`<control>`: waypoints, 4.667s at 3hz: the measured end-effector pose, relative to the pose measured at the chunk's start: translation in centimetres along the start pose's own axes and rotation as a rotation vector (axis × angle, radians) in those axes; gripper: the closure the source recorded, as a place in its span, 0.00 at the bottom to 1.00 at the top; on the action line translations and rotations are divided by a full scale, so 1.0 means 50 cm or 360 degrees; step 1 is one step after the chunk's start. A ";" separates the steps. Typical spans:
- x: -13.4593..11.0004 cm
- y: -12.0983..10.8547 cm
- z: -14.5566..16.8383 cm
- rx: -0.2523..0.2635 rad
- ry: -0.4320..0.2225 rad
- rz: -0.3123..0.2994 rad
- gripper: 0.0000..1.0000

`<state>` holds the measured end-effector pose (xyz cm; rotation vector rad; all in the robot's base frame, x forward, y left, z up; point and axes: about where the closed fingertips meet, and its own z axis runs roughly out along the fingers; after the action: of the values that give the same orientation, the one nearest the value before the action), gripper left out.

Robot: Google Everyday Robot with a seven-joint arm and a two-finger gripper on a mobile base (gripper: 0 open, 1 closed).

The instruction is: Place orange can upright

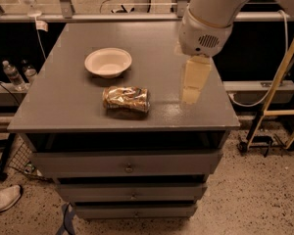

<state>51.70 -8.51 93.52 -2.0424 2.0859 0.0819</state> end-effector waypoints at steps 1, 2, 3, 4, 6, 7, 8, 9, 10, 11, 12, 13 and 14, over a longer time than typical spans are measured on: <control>-0.064 -0.039 0.050 -0.0125 -0.0042 -0.0033 0.00; -0.115 -0.061 0.089 -0.0190 -0.0030 -0.0003 0.00; -0.151 -0.069 0.124 -0.0186 0.0072 0.0062 0.00; -0.160 -0.064 0.154 -0.0166 0.0207 0.0203 0.00; -0.231 -0.037 0.161 -0.0173 0.0232 0.0264 0.00; -0.260 -0.020 0.169 -0.0189 0.0224 0.0222 0.00; -0.274 -0.018 0.199 -0.0214 0.0264 0.0204 0.00; -0.276 -0.028 0.230 -0.0240 0.0300 0.0207 0.00; -0.272 -0.050 0.255 -0.0256 0.0326 0.0229 0.02; -0.267 -0.058 0.264 -0.0259 0.0338 0.0247 0.24; -0.261 -0.066 0.268 -0.0266 0.0329 0.0271 0.48; -0.255 -0.070 0.266 -0.0279 0.0278 0.0296 0.71; -0.258 -0.085 0.219 -0.0280 0.0042 0.0269 0.95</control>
Offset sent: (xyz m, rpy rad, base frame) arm 0.0350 0.0854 -0.0466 -0.0402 0.2382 0.0082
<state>57.32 6.10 85.85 -1.9645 2.3401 0.2761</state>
